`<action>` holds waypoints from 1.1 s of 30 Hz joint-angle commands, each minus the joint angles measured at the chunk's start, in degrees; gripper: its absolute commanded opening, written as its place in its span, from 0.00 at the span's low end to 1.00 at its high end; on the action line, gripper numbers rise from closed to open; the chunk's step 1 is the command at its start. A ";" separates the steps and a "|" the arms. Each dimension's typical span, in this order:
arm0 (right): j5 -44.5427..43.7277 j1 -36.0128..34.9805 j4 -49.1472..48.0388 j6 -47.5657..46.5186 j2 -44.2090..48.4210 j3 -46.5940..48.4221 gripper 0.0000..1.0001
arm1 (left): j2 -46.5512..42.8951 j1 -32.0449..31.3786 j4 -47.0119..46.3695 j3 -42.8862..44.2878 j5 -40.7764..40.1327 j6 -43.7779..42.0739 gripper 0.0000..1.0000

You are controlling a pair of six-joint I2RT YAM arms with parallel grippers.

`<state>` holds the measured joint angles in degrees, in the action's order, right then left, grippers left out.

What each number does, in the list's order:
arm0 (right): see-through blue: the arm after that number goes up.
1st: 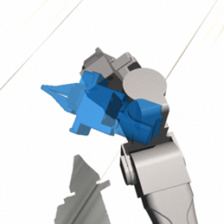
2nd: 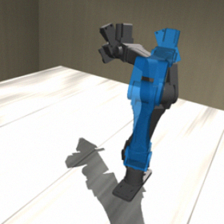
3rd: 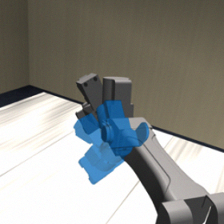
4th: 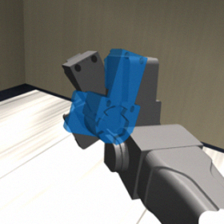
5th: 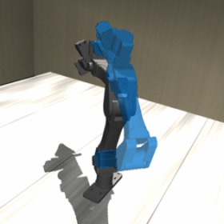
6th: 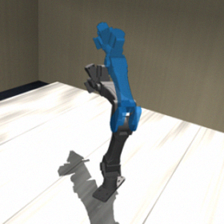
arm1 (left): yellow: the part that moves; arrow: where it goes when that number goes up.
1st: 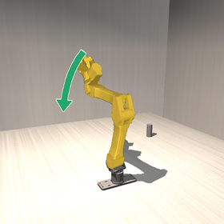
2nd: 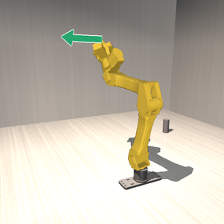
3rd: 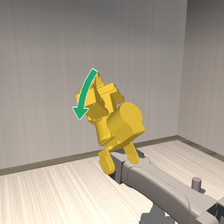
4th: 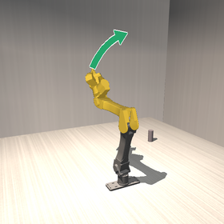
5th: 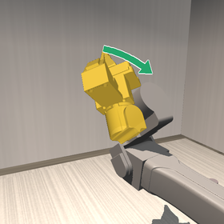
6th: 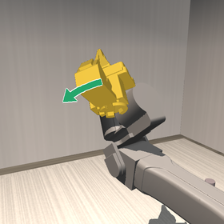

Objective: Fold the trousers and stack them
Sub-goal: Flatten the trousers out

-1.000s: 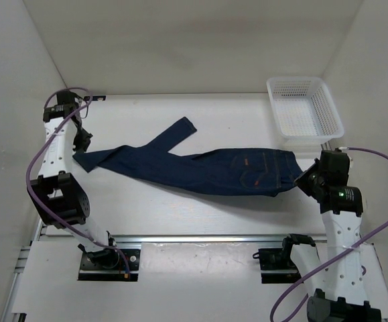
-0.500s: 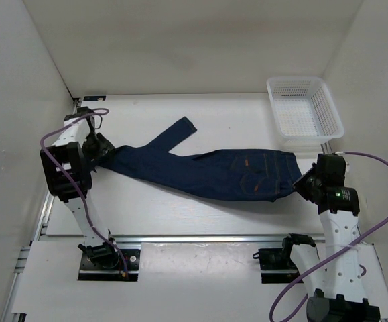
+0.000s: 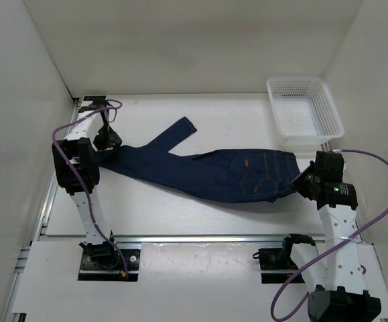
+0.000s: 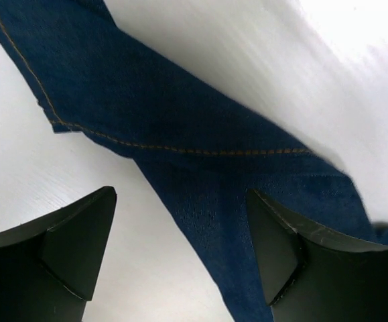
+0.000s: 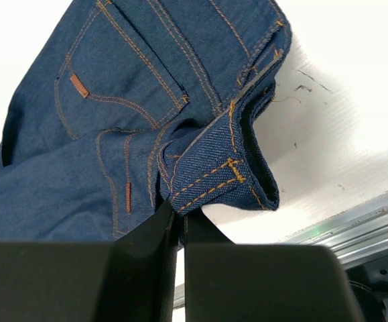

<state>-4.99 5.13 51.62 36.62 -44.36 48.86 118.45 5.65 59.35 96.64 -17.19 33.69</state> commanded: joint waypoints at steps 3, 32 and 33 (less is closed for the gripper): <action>1.83 -0.12 -3.36 -0.67 -0.55 0.27 0.01 | -7.70 -0.46 -3.35 -6.72 4.43 1.90 0.89; 1.22 -0.12 -3.89 -0.67 -1.61 0.80 0.01 | 0.40 0.93 2.92 2.97 -5.54 2.96 0.74; 1.22 -0.12 -3.89 -0.67 -1.61 0.80 0.01 | -4.85 2.86 -0.26 -0.45 0.26 2.96 0.74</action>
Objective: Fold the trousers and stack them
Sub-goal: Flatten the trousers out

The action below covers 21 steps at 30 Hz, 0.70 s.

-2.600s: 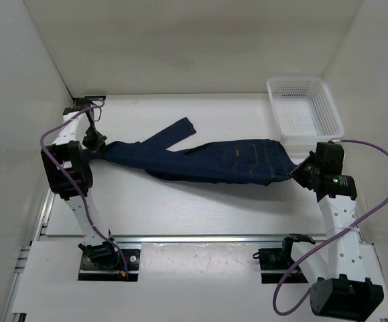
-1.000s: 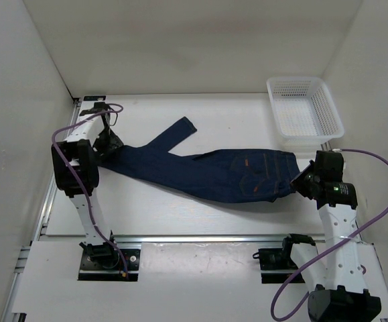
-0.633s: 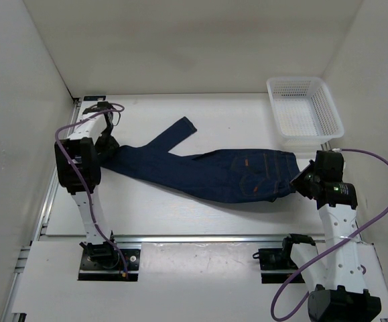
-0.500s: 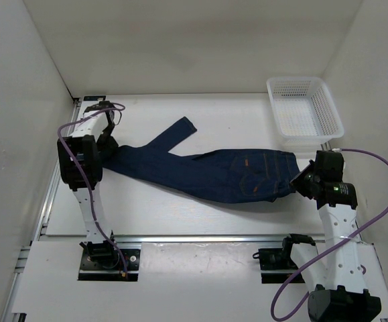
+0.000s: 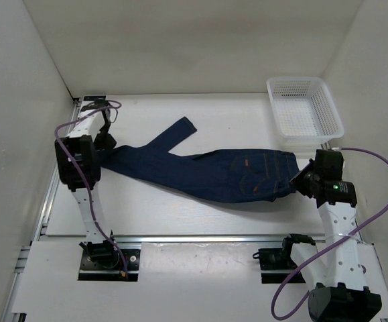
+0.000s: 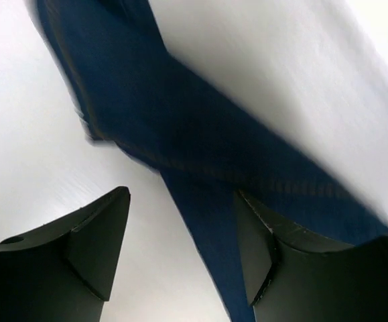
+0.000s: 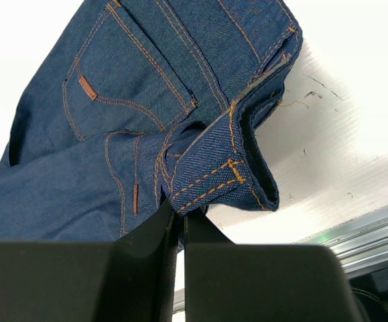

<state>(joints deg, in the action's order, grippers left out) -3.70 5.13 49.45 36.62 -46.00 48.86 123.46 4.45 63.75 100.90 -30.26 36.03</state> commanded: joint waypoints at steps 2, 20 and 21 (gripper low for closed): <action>-0.07 -0.12 -1.73 -0.67 0.03 0.80 0.01 | -14.02 10.54 -10.63 -14.71 28.02 1.93 0.74; 1.16 -0.12 -2.25 -0.67 1.09 -0.96 0.01 | -12.89 24.73 -18.04 -20.48 43.45 -5.88 0.79; 0.63 -0.12 -2.25 -0.67 1.09 -0.96 0.01 | -13.68 24.73 -18.04 -21.53 42.40 -5.88 0.79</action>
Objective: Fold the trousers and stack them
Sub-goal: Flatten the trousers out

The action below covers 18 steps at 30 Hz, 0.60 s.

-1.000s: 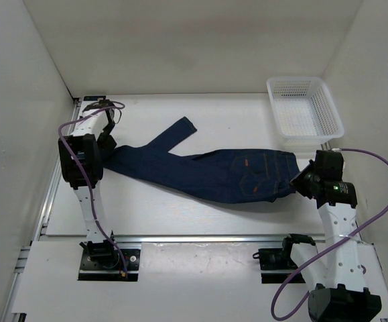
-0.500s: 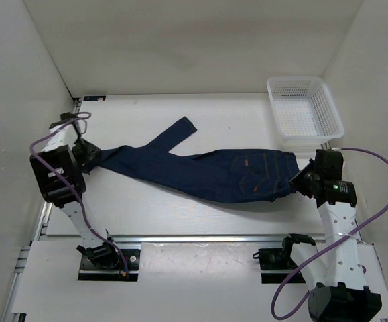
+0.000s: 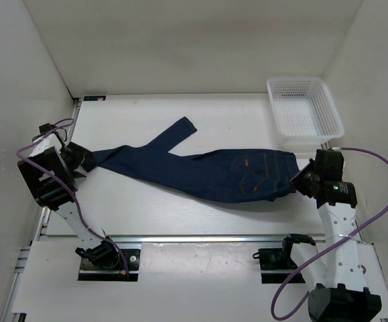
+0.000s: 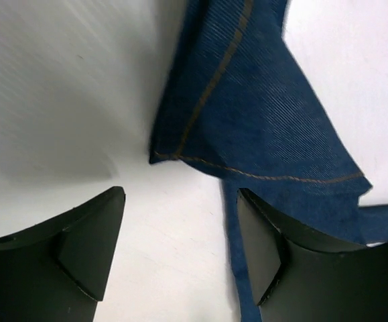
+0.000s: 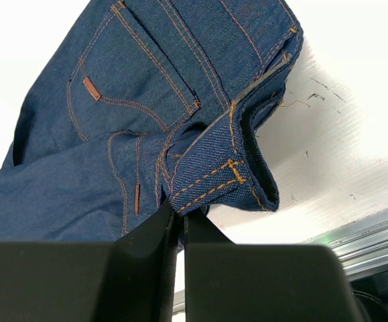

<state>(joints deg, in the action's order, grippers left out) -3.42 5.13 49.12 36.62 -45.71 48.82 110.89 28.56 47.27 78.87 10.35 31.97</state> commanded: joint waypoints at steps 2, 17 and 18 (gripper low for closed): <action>0.34 -0.12 -2.45 -0.67 0.28 -0.92 0.03 | -3.82 1.15 -0.61 -0.21 -0.84 -1.82 0.79; 1.49 -0.12 -4.83 -1.20 -1.75 -1.44 0.03 | 0.82 0.01 -0.16 4.80 -8.42 -1.12 0.72; 1.49 -0.12 -4.83 -1.20 -1.75 -1.44 0.03 | 1.34 -0.51 -0.16 5.32 -8.42 -1.12 0.72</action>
<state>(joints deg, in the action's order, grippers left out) -2.81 5.13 46.37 36.42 -47.64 47.35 112.92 29.06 47.99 80.84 3.31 30.89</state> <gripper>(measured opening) 0.033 0.721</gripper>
